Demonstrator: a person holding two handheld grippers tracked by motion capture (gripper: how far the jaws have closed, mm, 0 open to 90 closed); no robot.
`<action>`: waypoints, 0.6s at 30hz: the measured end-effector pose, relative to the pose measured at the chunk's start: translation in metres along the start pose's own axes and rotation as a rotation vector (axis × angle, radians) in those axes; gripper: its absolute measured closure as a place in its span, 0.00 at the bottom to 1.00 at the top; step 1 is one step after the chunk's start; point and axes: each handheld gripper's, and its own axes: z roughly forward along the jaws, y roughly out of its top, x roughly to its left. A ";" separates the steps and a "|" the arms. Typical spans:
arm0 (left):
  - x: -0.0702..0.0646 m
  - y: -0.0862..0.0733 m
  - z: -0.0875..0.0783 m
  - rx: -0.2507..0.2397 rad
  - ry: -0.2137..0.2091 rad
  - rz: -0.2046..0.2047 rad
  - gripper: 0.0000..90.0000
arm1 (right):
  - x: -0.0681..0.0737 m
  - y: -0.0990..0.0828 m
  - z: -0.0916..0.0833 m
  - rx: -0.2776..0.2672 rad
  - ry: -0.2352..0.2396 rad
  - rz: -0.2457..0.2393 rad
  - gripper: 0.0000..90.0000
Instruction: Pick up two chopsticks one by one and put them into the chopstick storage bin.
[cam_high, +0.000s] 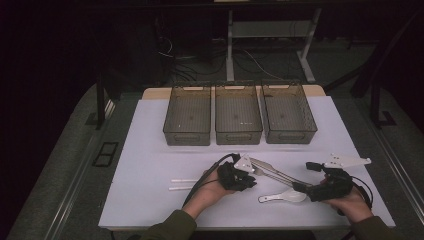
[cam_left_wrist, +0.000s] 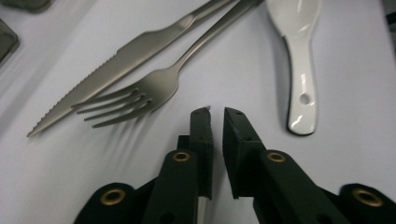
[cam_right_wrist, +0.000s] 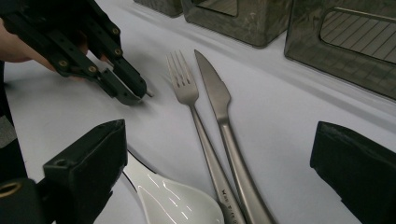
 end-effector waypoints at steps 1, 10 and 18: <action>0.000 0.000 -0.006 -0.011 -0.003 -0.001 0.85 | 0.000 0.000 0.000 -0.002 -0.001 0.000 0.04; 0.017 -0.030 -0.065 -0.043 0.025 -0.083 0.75 | 0.000 0.000 0.000 -0.001 0.001 0.000 0.04; 0.031 -0.077 -0.107 -0.029 0.090 -0.141 0.73 | 0.000 -0.001 0.001 0.001 0.003 -0.003 0.04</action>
